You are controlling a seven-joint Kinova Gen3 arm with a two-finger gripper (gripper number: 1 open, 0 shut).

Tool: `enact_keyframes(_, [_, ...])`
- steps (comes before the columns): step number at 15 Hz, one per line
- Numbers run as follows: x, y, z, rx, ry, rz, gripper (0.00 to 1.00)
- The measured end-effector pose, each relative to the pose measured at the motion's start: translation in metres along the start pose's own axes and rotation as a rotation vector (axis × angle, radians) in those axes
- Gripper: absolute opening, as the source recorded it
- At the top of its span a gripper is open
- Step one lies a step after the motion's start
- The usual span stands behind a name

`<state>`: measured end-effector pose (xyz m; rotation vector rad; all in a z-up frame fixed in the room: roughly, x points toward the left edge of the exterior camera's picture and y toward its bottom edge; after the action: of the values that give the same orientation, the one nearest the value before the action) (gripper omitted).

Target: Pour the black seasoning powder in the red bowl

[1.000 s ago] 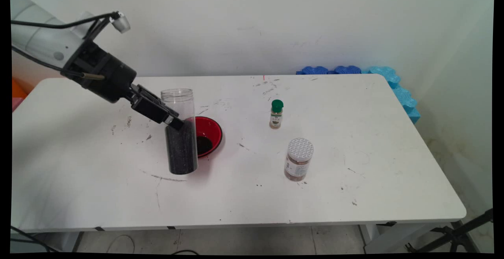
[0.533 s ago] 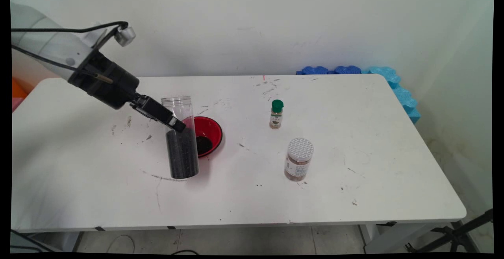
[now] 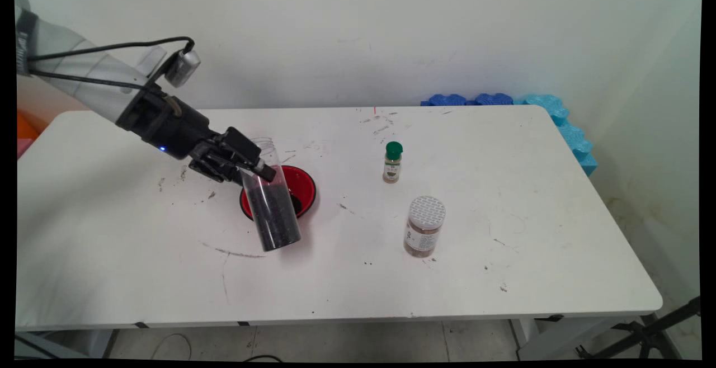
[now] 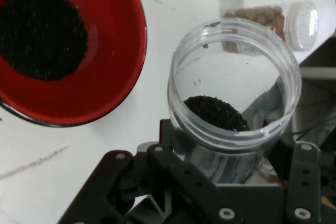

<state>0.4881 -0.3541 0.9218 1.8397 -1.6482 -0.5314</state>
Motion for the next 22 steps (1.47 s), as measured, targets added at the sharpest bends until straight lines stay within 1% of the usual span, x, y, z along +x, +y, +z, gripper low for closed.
enact_keyframes(1, [0.001, -0.002, 0.003, -0.003, 0.003, -0.055, 0.0])
enact_keyframes(5, [0.004, -0.009, 0.01, -0.012, 0.01, -0.21, 0.0])
enact_keyframes(6, [0.005, -0.011, 0.012, -0.017, 0.009, -0.261, 0.0])
enact_keyframes(13, [0.004, -0.018, 0.022, -0.05, -0.002, -0.523, 0.0])
enact_keyframes(19, [0.003, -0.02, 0.026, -0.081, -0.019, -0.673, 0.0])
enact_keyframes(22, [0.004, -0.021, 0.028, -0.108, -0.022, -0.777, 0.0])
